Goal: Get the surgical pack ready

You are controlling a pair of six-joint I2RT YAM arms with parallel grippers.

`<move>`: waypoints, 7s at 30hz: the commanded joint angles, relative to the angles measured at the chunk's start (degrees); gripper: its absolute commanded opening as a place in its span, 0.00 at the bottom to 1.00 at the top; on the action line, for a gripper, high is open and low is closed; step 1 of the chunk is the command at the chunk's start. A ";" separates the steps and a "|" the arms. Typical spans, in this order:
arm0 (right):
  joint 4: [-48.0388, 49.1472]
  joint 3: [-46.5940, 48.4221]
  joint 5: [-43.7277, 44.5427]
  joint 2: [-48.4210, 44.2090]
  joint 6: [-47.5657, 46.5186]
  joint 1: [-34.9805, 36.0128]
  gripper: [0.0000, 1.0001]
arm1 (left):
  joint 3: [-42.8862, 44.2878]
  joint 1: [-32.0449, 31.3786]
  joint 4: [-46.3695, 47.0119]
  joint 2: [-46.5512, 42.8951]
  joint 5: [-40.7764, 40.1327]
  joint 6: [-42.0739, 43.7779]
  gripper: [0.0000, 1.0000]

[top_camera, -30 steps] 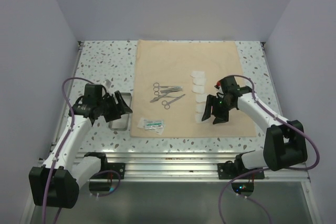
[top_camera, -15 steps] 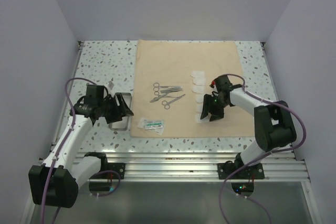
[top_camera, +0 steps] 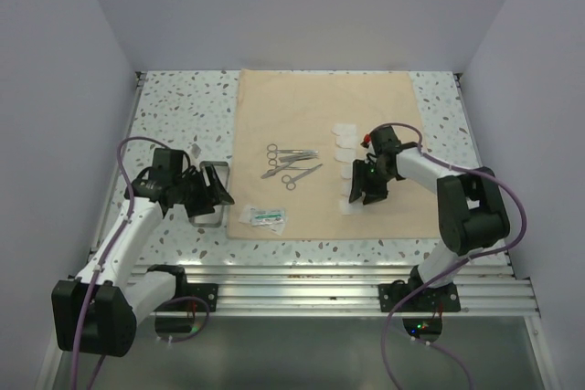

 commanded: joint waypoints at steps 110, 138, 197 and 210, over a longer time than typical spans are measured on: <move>-0.08 8.17 2.45 1.33 -0.98 -4.30 0.44 | -3.11 -0.52 5.27 4.06 5.05 0.71 0.70; 0.98 10.18 -1.25 4.59 -0.63 -3.25 0.11 | -3.37 -0.44 5.18 4.32 5.49 0.70 0.70; -7.72 27.77 -3.27 17.59 -7.58 -4.48 0.02 | -3.02 -0.44 6.67 7.31 5.75 1.67 0.70; -9.48 29.09 1.21 15.22 -7.76 -4.39 0.33 | -3.28 -0.44 6.94 7.58 6.02 1.67 0.70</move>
